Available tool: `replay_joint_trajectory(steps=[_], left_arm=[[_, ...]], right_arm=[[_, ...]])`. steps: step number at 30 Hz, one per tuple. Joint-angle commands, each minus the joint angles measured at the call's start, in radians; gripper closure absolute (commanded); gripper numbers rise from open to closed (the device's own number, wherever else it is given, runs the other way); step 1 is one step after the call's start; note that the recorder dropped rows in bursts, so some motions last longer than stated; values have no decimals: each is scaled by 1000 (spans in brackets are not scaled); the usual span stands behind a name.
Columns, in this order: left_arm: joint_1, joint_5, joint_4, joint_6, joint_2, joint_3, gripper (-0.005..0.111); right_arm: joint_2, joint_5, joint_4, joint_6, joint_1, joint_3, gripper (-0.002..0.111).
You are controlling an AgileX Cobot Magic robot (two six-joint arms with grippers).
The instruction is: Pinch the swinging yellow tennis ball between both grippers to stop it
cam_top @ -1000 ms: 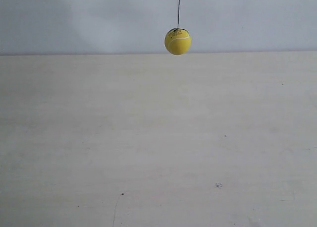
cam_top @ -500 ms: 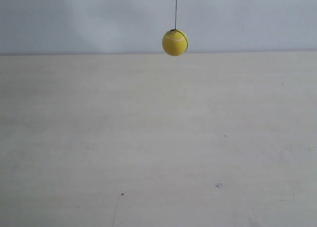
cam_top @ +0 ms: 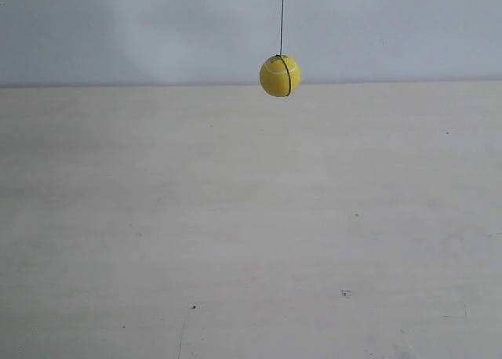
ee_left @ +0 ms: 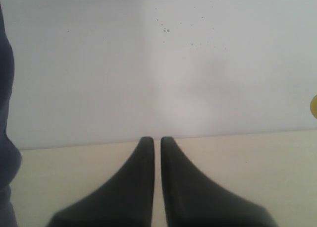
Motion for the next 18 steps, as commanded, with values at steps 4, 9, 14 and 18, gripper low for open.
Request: replay_joint_trajectory(steps=[4, 9, 14, 18], left_arm=[[3, -3, -8, -9, -3, 4, 102], [3, -8, -3, 9, -3, 4, 102], [3, -26, -271, 354, -3, 4, 102], [3, -35, -955, 1032, -3, 4, 102]], right_arm=[[-5, -3, 1, 6, -4, 0, 108], [-5, -3, 1, 6, -4, 0, 108], [-5, -3, 1, 6, -4, 0, 108], [-5, -3, 1, 6, -4, 0, 108]])
